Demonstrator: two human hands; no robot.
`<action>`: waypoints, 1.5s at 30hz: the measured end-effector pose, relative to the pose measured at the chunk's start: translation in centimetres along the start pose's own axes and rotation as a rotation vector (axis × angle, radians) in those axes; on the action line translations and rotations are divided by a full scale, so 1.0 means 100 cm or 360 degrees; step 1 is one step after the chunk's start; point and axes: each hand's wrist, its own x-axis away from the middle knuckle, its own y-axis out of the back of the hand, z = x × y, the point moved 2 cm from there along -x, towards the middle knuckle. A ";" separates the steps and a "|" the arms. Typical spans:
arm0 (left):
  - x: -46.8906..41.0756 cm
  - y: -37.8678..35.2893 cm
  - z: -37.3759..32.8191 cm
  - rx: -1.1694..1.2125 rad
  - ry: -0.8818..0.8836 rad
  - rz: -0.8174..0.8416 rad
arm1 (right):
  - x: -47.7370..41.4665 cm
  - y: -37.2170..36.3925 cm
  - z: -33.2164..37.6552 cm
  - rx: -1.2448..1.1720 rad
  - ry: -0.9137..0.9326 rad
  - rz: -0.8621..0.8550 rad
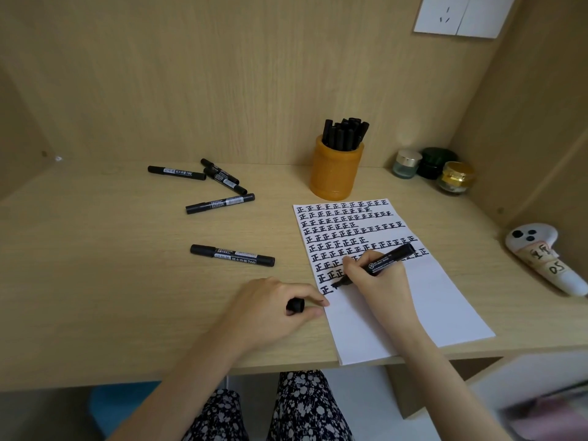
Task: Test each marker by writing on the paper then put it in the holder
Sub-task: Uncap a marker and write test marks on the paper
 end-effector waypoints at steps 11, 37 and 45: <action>-0.001 -0.004 0.004 -0.0005 -0.0011 0.0005 | 0.000 0.002 0.000 -0.0020 -0.0040 -0.0019; 0.001 0.000 -0.001 0.0009 -0.0006 0.0003 | 0.001 0.007 0.001 -0.0099 -0.0036 -0.0160; 0.012 0.007 -0.005 0.0485 0.0016 -0.0136 | 0.000 0.014 0.007 -0.0571 -0.0152 -0.0087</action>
